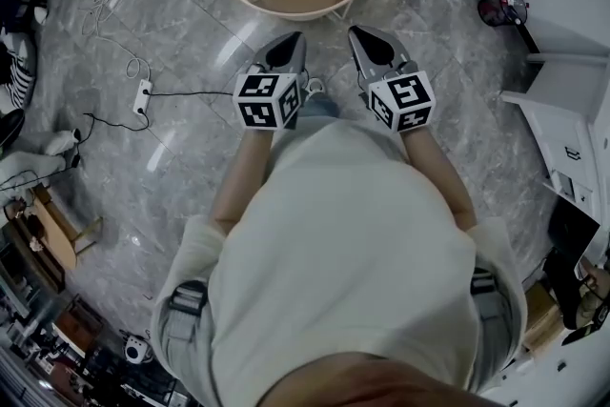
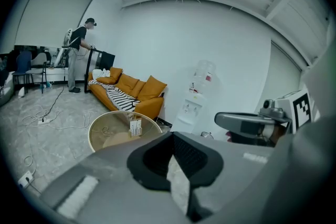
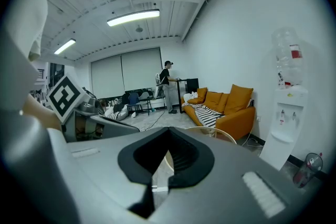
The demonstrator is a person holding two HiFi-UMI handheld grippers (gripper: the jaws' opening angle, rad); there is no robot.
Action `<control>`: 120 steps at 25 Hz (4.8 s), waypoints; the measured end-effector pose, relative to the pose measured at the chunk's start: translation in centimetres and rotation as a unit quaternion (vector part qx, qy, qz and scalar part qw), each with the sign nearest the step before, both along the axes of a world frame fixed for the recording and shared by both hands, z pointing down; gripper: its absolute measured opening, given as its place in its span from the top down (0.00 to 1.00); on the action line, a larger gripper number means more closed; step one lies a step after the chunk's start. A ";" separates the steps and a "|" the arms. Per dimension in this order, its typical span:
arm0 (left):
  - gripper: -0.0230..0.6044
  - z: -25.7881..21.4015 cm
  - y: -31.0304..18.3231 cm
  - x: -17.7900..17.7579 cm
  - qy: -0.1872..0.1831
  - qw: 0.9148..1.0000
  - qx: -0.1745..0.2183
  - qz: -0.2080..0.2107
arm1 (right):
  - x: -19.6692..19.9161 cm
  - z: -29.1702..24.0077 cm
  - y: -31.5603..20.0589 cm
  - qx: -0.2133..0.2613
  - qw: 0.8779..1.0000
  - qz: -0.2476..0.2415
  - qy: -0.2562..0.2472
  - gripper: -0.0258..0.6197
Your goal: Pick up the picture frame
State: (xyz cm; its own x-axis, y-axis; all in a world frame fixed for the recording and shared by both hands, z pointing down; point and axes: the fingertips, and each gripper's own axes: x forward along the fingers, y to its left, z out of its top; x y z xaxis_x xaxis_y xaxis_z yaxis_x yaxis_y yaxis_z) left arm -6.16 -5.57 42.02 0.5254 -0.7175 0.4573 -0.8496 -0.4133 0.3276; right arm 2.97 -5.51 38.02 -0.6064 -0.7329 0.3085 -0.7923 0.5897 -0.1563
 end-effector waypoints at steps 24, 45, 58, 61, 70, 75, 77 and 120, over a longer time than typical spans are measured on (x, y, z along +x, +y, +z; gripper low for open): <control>0.96 5.5 -12.4 -3.5 0.007 0.999 -0.048 -0.023 | -2.0 4.5 -12.8 -0.033 0.999 0.009 0.023 0.96; 0.96 19.2 -24.3 -4.3 -0.006 0.990 -0.119 -0.080 | -1.5 19.4 -27.7 -0.097 0.991 -0.051 0.071 0.96; 0.96 29.1 -30.8 -2.8 -0.022 0.983 -0.158 -0.088 | -0.5 30.8 -34.3 -0.152 0.981 -0.076 0.094 0.96; 0.96 31.1 -31.6 -2.6 -0.030 0.982 -0.164 -0.084 | -0.5 32.8 -35.6 -0.155 0.979 -0.082 0.100 0.96; 0.76 36.0 -33.7 -1.3 -0.048 0.983 -0.164 -0.068 | -0.9 37.9 -38.5 -0.170 0.972 -0.127 0.104 0.84; 0.64 38.2 -35.3 -1.0 -0.039 0.985 -0.160 -0.047 | -1.9 40.3 -40.0 -0.170 0.968 -0.145 0.112 0.75; 0.61 39.0 -35.7 -0.9 -0.046 0.985 -0.159 -0.042 | -2.2 41.1 -40.3 -0.171 0.967 -0.153 0.115 0.73; 0.79 29.0 -30.3 -1.5 -0.052 0.994 -0.084 -0.047 | -3.5 32.9 -32.3 -0.123 0.978 -0.105 0.133 0.78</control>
State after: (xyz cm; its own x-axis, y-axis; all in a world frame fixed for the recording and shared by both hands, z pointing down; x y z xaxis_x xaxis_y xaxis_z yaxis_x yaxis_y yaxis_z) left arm -7.65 -35.87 71.04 0.4034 -0.6698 0.6234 -0.9147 -0.2773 0.2940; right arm -0.53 -37.80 70.88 -0.6106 -0.4846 0.6263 -0.6894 0.7145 -0.1193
